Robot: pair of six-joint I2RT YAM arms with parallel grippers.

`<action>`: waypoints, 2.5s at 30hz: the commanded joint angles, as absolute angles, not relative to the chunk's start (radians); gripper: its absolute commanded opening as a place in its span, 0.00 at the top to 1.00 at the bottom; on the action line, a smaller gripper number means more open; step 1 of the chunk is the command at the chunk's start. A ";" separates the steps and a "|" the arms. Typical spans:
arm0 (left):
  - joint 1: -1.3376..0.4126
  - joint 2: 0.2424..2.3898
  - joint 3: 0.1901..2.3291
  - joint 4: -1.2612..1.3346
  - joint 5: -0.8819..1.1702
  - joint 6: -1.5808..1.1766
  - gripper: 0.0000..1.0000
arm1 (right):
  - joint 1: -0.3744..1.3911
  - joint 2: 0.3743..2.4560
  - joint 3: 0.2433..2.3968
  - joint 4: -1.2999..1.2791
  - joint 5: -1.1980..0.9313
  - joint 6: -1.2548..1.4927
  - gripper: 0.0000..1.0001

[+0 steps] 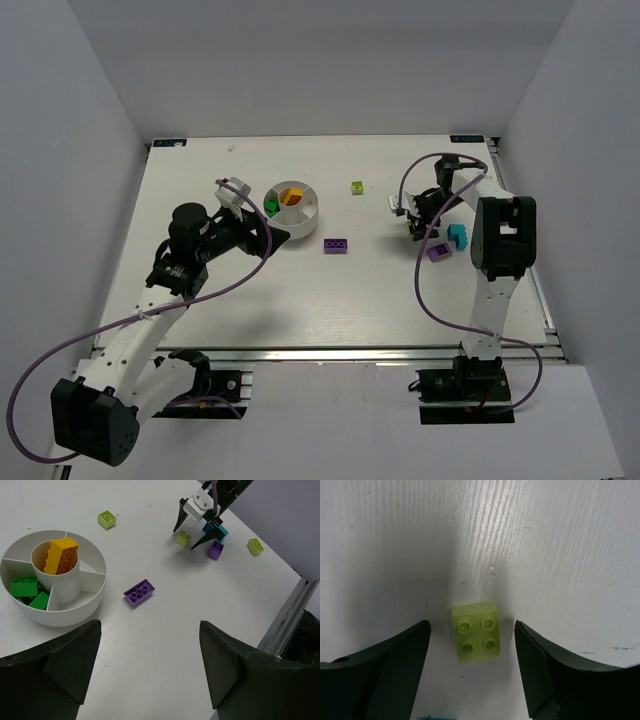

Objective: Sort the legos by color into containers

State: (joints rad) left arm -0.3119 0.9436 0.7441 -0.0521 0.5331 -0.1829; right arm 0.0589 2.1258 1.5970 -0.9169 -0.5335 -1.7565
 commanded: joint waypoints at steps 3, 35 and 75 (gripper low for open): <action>-0.316 0.922 0.746 -0.048 0.551 -0.170 0.11 | 0.057 2.148 1.644 -0.943 -0.486 -1.737 0.32; -0.316 0.888 0.727 -0.060 0.450 -0.124 0.11 | 0.374 2.055 1.766 -0.115 -0.810 -0.062 1.00; -0.316 0.879 0.727 -0.057 0.466 -0.123 0.10 | 0.440 2.160 1.516 0.469 -0.813 0.753 0.82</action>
State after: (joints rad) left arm -0.3119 0.8989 0.7280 -0.0597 0.4534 -0.1310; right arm 0.4343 2.1578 1.4723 0.4286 -0.8165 0.7441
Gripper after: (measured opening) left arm 0.891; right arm 0.422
